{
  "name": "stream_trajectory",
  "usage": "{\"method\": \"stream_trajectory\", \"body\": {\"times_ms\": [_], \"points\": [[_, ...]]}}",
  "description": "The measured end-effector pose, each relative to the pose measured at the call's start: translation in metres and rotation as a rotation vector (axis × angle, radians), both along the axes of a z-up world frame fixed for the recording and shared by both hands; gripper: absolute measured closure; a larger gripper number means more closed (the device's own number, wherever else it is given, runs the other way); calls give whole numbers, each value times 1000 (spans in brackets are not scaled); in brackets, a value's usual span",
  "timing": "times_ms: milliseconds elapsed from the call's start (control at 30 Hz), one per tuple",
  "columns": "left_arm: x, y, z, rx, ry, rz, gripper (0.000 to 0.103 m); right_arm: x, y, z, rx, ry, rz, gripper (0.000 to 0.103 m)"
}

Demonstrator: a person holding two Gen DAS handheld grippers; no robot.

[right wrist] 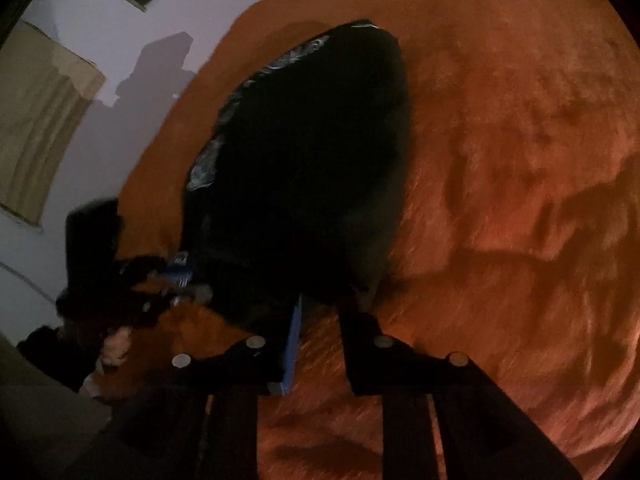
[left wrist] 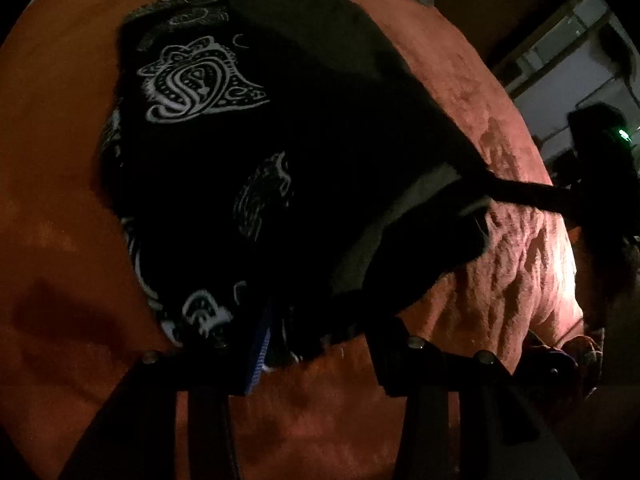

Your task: Fold clothes

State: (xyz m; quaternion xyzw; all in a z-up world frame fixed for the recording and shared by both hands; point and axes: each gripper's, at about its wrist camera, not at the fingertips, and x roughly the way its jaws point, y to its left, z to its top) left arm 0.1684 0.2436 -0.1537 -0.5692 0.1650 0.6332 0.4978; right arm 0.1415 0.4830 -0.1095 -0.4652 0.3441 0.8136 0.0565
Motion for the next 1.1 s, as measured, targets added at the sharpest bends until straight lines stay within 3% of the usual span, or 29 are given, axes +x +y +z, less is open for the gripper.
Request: {"method": "stream_trajectory", "body": {"times_ms": [67,167,267,433,500,533,567,600,733,800,900,1000,1100], "points": [[2,-5,8,24,-18,-7,58,2,8,-3,32,-53,-67,98],[4,-10,14,35,-41,-18,58,4,15,-10,-21,-80,-70,99],[5,-7,27,82,-58,-19,58,6,11,2,-24,-34,-42,99],[2,5,38,160,-130,-40,57,2,-23,32,54,140,171,99],[1,12,25,132,-158,-44,57,-8,-42,32,102,166,263,93],[1,15,19,117,-172,-46,58,-11,-49,28,134,153,301,90],[-1,15,11,110,-189,-29,72,-18,-59,20,175,120,346,86],[-2,15,6,110,-218,-22,99,-21,-66,16,197,96,381,85],[-3,3,1,123,-281,25,101,-25,-92,3,407,16,508,86],[-2,-6,2,117,-311,42,101,-19,-95,3,458,14,524,99],[6,-18,6,139,-327,24,101,-12,-101,1,429,3,560,100],[8,-26,4,123,-285,8,101,-5,-106,-9,364,-28,636,103],[1,-30,5,159,-341,17,101,-1,-107,-10,357,-45,664,103]]}}
